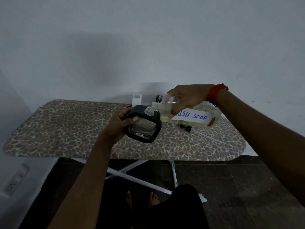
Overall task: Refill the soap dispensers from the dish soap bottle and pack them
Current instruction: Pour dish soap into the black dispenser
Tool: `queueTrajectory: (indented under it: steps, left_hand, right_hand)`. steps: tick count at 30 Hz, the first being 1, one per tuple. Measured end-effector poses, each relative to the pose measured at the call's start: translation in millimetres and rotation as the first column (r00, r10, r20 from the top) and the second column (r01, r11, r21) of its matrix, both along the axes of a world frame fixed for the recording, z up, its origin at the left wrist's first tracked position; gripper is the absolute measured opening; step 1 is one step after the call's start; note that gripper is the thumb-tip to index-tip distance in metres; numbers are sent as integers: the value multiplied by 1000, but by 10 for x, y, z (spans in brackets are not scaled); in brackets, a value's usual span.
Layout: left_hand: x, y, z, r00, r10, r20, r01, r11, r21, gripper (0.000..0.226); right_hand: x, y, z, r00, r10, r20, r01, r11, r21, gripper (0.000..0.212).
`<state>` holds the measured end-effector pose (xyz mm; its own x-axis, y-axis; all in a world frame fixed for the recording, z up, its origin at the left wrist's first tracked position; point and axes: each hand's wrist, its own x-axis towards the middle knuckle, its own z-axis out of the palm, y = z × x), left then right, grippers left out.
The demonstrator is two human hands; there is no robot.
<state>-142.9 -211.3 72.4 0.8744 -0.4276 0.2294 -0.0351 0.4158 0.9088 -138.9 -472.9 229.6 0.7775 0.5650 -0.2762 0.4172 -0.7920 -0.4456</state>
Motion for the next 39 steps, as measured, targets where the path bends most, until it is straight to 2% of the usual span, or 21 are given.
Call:
queueTrajectory:
  steps: [4,9,14,20,30,39]
  left_hand:
    - [12,-5,-26,1000,-5,9,5,1000,-12,57]
    - [20,-16,-48,1000,-6,-15,6,1000,-9,61]
    - [27,-14,-61,1000,-1,-14,1,1000,-1,65]
    - [3,-15,-44,1000,-16,-12,16,1000,-15,57]
    - [37,-15,-89,1000,8,-17,-8,1000,-5,70]
    - [26,-25,-78,999,23,-23,-23,1000,-10,65]
  right_hand:
    - [-8,21,-13,1000,-8,-10,8,1000,-6,43]
    - [9,-20,-8,999,-44,20,44,999,-17,30]
    - [3,-11,-12,999,-34,28,34,999,-29,32]
    - [6,-6,-3,999,-23,26,23,999,-25,31]
    - [18,-12,-20,999,-17,28,18,999,-33,30]
    - [13,-24,-8,999,-45,30,46,998,-44,30]
